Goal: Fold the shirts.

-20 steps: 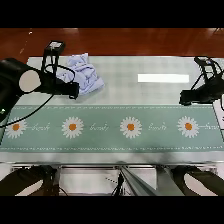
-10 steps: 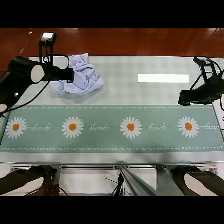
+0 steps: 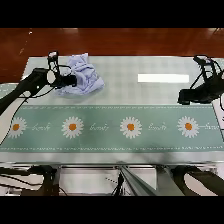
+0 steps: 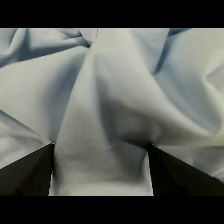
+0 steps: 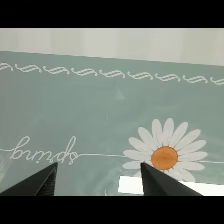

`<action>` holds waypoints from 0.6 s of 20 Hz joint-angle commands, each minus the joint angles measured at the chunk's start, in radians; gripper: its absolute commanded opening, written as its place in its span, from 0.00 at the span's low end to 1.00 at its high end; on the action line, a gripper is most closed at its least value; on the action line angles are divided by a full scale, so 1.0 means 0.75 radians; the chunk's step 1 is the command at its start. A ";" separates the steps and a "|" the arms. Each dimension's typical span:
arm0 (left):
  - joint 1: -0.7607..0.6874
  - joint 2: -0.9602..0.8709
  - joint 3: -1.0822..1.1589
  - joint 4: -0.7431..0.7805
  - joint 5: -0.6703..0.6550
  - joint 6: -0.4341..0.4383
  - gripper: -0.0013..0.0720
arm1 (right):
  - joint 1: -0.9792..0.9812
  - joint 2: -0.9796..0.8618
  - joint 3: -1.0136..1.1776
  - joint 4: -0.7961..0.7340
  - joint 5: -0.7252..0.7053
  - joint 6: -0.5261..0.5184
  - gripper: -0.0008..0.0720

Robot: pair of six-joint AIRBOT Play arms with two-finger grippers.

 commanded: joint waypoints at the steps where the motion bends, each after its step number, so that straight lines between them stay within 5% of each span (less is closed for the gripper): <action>1: 0.011 -0.104 0.025 -0.015 0.059 -0.003 1.00 | 0.002 -0.001 -0.001 0.012 0.003 0.000 0.82; 4: 0.001 -0.096 0.046 -0.015 0.043 -0.002 0.15 | 0.002 -0.001 -0.001 0.011 -0.001 0.000 0.82; 5: 0.000 -0.084 0.076 -0.015 -0.008 0.009 0.05 | 0.002 -0.001 -0.001 0.011 0.000 0.000 0.82; 12: -0.024 0.229 0.579 -0.069 -0.438 0.097 0.05 | 0.002 -0.001 -0.001 -0.004 0.024 -0.084 0.82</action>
